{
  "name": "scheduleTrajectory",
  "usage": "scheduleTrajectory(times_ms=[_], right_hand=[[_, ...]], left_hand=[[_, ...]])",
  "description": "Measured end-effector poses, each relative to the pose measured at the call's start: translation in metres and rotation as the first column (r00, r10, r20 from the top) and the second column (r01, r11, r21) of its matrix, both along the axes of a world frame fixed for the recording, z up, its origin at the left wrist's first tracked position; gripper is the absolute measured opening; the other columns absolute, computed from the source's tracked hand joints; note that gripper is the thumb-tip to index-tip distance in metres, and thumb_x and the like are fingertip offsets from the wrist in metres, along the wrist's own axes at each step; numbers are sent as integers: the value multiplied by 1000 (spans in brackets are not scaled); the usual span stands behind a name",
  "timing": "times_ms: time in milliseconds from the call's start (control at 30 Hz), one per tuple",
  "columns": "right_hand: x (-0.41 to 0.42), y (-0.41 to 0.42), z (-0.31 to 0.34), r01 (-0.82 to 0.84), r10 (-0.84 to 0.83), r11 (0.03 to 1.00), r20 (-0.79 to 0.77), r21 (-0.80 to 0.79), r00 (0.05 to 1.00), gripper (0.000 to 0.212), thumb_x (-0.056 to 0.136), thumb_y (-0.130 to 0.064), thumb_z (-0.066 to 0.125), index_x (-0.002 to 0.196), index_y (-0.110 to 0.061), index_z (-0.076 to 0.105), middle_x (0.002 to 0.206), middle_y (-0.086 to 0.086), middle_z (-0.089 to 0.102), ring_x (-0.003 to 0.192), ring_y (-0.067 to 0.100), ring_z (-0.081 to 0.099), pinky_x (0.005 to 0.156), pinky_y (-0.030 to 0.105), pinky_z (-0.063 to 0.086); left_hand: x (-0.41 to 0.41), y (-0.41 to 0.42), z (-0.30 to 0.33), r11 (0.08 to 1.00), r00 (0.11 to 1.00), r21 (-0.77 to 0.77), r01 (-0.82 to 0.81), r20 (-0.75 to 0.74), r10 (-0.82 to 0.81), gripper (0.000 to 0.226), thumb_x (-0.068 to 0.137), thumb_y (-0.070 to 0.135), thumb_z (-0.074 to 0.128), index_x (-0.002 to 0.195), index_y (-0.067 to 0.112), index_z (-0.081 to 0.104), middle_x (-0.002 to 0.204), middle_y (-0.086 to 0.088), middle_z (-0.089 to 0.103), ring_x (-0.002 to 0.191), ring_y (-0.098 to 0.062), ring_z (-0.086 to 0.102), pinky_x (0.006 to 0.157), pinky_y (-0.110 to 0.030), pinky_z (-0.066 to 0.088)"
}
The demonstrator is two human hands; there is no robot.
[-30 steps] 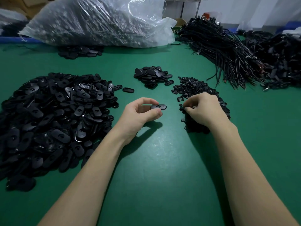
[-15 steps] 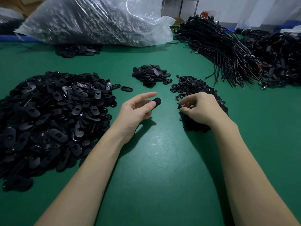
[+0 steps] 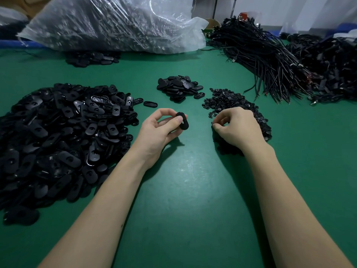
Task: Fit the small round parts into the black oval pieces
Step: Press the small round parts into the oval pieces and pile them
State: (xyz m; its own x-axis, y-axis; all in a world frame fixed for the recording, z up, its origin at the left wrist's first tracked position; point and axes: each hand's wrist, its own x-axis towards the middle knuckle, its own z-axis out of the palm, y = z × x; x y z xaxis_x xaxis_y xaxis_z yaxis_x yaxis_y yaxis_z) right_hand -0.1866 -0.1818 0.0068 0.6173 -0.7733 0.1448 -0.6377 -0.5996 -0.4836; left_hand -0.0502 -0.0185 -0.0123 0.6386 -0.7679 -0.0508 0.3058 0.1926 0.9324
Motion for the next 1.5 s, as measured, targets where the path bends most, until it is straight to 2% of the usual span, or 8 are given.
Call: scheduleTrajectory(times_ms=[200,367,567,667,900,1100,1300,1500], right_hand=[[3,1,-1,62,-63,997,-17,-40,998,8,84,-28,70,87,-33,75,87,-9,66,82,20,59,71,29,41],[4,-5,0,-17,13,997,61,78,998,14,86,-18,71,88,-32,72,87,-11,71,78,11,62,75,27,49],[1,-6,-1,-40,16,988,164,147,986,14,91,-18,70,92,-29,79,77,-15,70,61,-12,58,50,0,35],[-8,-6,2,-30,-29,969,233,244,972,15,90,-24,70,88,-36,78,77,-15,74,57,-11,58,45,3,36],[-20,-8,6,5,-58,973,225,230,973,14,91,-22,74,93,-35,77,81,-14,73,72,-3,63,45,3,37],[-20,-7,11,-78,-90,909,375,409,923,16,92,-17,72,94,-30,80,73,-8,72,55,2,58,57,19,49],[-23,-8,6,-10,-98,927,267,376,959,20,93,-20,66,89,-33,80,66,-7,74,54,5,62,57,24,52],[-28,-11,8,17,-183,895,333,446,925,15,88,-12,71,84,-24,80,76,-1,78,47,5,59,46,16,45]], left_hand=[[0,0,1,999,999,15,-28,-21,28,15,92,5,69,103,15,70,92,-2,78,89,-12,74,78,-22,58],[0,0,2,999,996,-10,-48,-76,47,12,89,-1,70,96,9,69,95,-10,75,93,-25,75,77,-25,59],[-1,-1,4,998,992,-1,-70,-107,69,15,89,-1,71,88,10,61,105,-21,74,93,-25,76,79,-24,59],[-2,-1,4,997,991,2,-82,-104,82,16,88,0,71,87,10,60,100,-19,76,90,-23,76,78,-22,59],[-2,1,5,998,994,7,-61,-85,62,18,88,1,73,103,8,66,96,-12,78,89,-19,76,77,-21,58],[-2,1,5,999,995,7,-54,-84,54,14,88,1,72,98,9,67,93,-10,78,88,-19,76,77,-20,57],[-1,2,5,999,996,12,-47,-80,48,12,88,2,73,96,9,68,96,-12,78,89,-19,76,77,-20,57],[-1,1,3,999,997,16,-43,-70,44,12,87,2,73,95,10,68,95,-10,78,90,-19,76,77,-20,57]])
